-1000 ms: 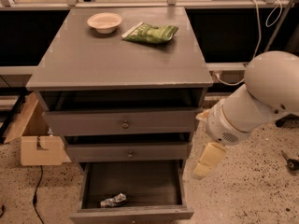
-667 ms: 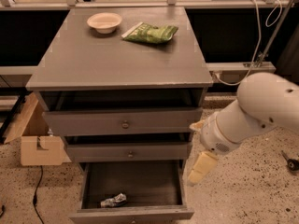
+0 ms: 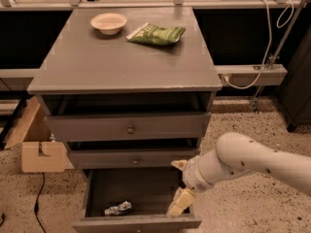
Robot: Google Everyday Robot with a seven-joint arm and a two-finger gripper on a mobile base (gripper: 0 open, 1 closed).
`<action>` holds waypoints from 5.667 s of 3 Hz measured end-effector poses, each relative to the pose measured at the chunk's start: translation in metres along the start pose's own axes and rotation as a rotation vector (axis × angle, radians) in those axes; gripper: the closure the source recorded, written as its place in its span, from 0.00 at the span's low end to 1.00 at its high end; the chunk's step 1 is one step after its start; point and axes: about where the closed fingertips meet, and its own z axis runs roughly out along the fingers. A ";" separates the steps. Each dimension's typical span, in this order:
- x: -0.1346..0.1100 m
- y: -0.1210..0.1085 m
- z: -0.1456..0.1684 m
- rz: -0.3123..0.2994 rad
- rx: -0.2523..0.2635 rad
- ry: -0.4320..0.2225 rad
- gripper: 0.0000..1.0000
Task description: Pick redbull can from bottom drawer and place on counter
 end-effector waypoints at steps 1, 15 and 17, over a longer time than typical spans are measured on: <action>0.005 -0.007 0.068 0.007 -0.020 -0.115 0.00; 0.076 -0.161 0.454 -0.164 0.061 -0.187 0.00; 0.070 -0.137 0.471 -0.227 0.053 -0.138 0.00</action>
Offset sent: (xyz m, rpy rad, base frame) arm 0.0059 0.0339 -0.0505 0.1036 0.0009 -0.0034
